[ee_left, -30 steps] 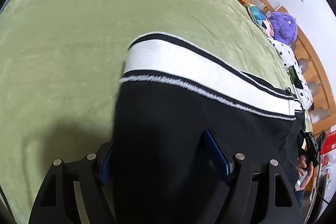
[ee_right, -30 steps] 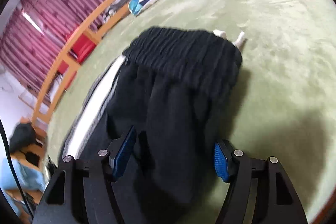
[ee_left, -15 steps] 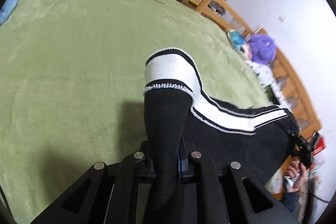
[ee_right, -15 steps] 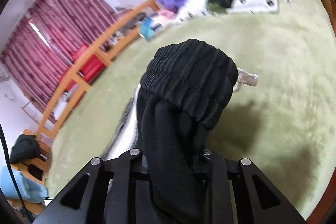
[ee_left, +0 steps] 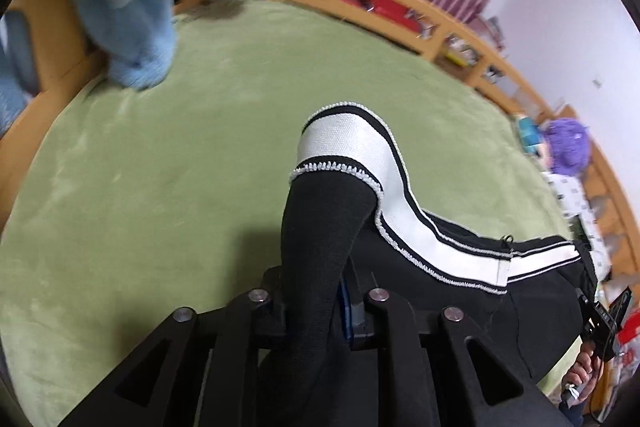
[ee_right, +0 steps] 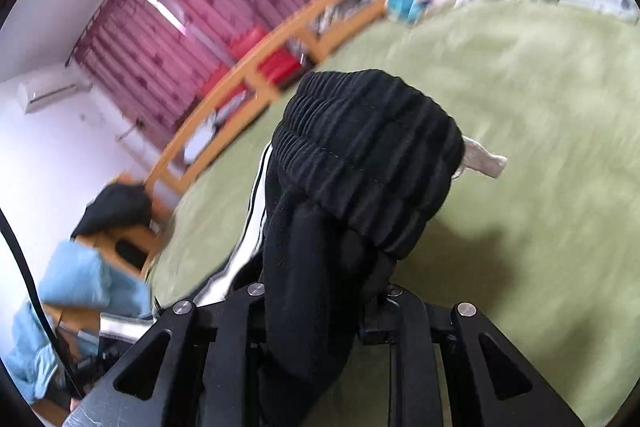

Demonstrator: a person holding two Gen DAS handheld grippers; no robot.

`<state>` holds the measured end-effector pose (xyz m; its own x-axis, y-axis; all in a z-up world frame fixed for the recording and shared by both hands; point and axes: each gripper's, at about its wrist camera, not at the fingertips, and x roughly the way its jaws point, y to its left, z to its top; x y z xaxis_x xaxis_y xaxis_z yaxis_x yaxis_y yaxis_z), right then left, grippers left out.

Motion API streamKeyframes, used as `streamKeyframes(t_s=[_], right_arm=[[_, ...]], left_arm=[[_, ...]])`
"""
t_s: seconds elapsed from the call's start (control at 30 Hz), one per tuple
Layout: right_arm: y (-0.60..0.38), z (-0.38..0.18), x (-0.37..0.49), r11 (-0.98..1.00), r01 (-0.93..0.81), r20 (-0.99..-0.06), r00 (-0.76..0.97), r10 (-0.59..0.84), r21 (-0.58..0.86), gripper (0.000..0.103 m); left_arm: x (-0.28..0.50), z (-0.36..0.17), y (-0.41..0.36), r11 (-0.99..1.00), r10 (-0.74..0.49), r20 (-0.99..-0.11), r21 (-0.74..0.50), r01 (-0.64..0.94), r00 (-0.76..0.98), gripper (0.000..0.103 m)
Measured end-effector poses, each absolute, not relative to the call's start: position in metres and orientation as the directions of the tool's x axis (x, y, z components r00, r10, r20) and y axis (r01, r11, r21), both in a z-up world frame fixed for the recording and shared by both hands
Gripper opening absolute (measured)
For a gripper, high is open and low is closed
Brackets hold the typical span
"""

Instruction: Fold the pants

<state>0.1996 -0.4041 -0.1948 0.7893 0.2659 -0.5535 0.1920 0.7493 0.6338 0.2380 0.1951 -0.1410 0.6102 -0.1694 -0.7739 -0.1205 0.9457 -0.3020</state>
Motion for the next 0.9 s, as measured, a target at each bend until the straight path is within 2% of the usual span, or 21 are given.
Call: streamKeyframes(t_s=[0.03,0.07,0.13,0.17,0.27,0.37,0.43,0.5,0.6,0.67,0.73,0.9], right_arm=[[-0.397,-0.209,0.206,0.752,0.203,-0.590,0.754,0.289,0.627,0.029],[-0.391,-0.226,0.212,0.776,0.243,-0.660,0.698,0.277,0.582,0.030],[-0.391,-0.240,0.213,0.798,0.304,-0.738,0.630,0.241,0.520,0.035],[-0.394,-0.243,0.208,0.793,0.300,-0.743,0.616,0.263,0.530,0.035],[-0.401,-0.231,0.186,0.812,0.289,-0.757,0.599,0.260,0.508,0.040],[-0.382,-0.203,0.167,0.896,0.252,-0.779,0.609,0.145,0.364,0.042],[-0.361,-0.179,0.157,0.942,0.198,-0.756,0.650,0.080,0.270,0.042],[-0.338,-0.161,0.153,0.966,0.130,-0.722,0.688,0.073,0.222,0.042],[-0.290,-0.145,0.164,0.978,-0.016,-0.687,0.709,0.157,0.207,0.048],[-0.253,-0.144,0.175,0.967,-0.115,-0.674,0.698,0.242,0.227,0.048],[-0.215,-0.148,0.184,0.945,-0.201,-0.670,0.667,0.326,0.259,0.048],[-0.126,-0.167,0.184,0.834,-0.405,-0.633,0.545,0.549,0.375,0.048]], left_arm=[[0.240,-0.153,0.199,0.949,-0.145,-0.795,-0.281,-0.146,0.588,0.028],[0.238,-0.163,0.203,0.952,-0.110,-0.813,-0.252,-0.176,0.571,0.036],[0.236,-0.182,0.208,0.958,0.013,-0.848,-0.141,-0.250,0.529,0.038],[0.233,-0.186,0.209,0.961,0.026,-0.850,-0.124,-0.248,0.525,0.039],[0.220,-0.189,0.204,0.964,-0.003,-0.847,-0.143,-0.222,0.532,0.059],[0.200,-0.188,0.196,0.970,-0.029,-0.837,-0.155,-0.186,0.546,0.062],[0.181,-0.185,0.189,0.970,-0.051,-0.824,-0.175,-0.168,0.564,0.063],[0.164,-0.186,0.178,0.964,-0.106,-0.807,-0.227,-0.139,0.580,0.074],[0.149,-0.211,0.164,0.970,-0.129,-0.836,-0.219,-0.108,0.533,0.074],[0.135,-0.230,0.154,0.984,-0.074,-0.839,-0.148,-0.095,0.540,0.074],[0.124,-0.226,0.149,0.989,-0.045,-0.822,-0.118,-0.093,0.568,0.075],[0.118,-0.213,0.161,0.974,-0.123,-0.819,-0.207,-0.089,0.560,0.077]])
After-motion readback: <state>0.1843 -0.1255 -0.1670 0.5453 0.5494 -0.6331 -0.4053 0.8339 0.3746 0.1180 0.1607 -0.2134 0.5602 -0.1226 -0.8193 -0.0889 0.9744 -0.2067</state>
